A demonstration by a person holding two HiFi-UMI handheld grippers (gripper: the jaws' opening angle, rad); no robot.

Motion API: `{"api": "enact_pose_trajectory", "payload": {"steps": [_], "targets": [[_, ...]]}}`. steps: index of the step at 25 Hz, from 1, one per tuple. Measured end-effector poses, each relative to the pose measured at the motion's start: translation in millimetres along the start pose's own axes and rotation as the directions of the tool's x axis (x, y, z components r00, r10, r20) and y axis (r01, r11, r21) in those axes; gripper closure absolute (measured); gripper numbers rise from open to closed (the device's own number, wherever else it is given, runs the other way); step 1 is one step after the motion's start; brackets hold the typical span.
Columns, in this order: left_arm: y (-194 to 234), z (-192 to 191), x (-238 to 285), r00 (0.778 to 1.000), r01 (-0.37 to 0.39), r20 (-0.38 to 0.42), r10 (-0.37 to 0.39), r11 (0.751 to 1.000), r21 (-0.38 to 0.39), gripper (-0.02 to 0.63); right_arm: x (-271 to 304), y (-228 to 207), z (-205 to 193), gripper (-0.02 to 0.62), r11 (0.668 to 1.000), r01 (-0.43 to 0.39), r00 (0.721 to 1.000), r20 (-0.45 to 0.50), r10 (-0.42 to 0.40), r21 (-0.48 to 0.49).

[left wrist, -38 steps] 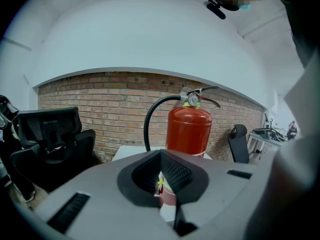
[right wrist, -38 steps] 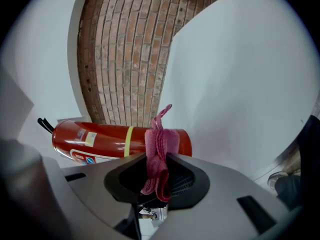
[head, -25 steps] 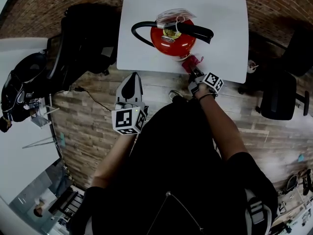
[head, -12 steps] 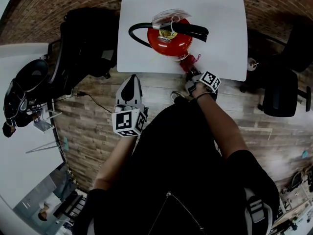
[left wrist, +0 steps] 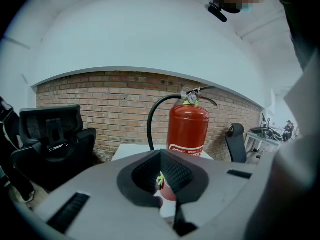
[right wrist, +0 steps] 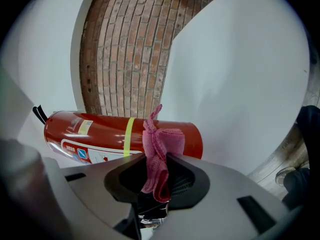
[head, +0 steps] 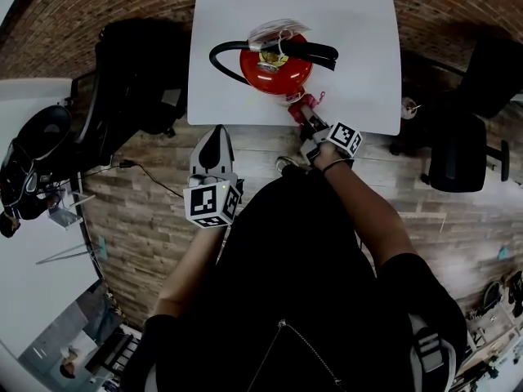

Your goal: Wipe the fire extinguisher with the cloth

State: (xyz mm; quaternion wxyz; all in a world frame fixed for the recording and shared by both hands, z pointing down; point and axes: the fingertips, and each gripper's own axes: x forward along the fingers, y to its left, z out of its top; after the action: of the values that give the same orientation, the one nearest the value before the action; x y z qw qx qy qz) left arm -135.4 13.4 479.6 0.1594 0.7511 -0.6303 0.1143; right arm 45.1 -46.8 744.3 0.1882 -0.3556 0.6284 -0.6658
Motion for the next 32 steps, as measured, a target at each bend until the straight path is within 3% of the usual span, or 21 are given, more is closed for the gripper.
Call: {"api": "enact_pose_trajectory", "payload": {"steps": [15, 32], "targets": [[-16, 7, 7, 0.999, 0.034, 0.022, -0.034, 0.999, -0.020, 0.575, -16, 60, 3, 0.489, 0.998, -0.060, 0.998, 0.027, 0.060, 0.025], [-29, 14, 10, 0.998, 0.046, 0.049, -0.044, 0.998, -0.039, 0.575, -33, 128, 5, 0.489, 0.987, -0.158, 0.987, -0.008, 0.158, -0.003]]}}
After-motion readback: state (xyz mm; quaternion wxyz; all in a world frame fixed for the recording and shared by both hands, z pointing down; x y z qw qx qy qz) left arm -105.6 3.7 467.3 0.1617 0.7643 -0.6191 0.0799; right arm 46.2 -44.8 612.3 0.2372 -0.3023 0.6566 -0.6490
